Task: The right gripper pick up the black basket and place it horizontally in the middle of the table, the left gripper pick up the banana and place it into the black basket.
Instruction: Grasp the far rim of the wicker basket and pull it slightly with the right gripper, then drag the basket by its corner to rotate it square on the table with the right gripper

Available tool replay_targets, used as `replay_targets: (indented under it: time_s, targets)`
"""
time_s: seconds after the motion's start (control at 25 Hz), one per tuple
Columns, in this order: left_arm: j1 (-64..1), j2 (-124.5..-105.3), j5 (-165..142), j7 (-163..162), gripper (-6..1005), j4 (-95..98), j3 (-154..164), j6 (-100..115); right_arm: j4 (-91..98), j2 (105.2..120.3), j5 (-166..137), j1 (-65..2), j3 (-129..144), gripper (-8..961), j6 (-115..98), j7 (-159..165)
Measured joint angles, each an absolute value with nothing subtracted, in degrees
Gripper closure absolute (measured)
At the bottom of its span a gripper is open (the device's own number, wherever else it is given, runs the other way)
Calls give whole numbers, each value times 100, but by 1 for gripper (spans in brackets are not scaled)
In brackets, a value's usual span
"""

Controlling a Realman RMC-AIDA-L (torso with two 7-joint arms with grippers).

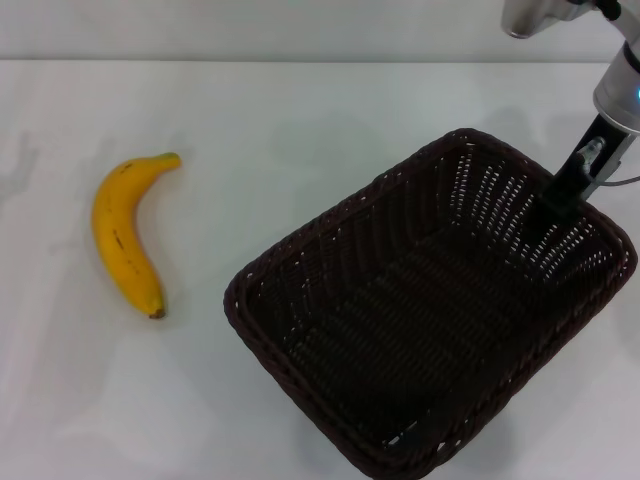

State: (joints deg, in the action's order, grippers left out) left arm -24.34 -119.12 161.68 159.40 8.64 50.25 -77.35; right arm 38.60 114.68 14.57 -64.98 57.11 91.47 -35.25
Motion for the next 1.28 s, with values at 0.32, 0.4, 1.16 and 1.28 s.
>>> replay_targets:
  time_s: [0.32,0.4,1.16,1.28]
  targets:
    - [-2420,-11907,16154,16137,128,932,5014,-7813,3869,11496,1404,-6628,5771,415,8990,-3359]
    - [-2447,-11902,16170,16137,128,952,4998,-7813,3869,11487,1402,-6681,5770,631,8960,-3302]
    - [-2725,-11758,16208,16179,129,1611,3794,-7898,4581,11217,1415,-6413,5151,799,8905,-834]
    - [-2844,-11715,16204,16180,128,1611,3716,-7889,5007,11314,1434,-6208,5141,800,9165,-312]
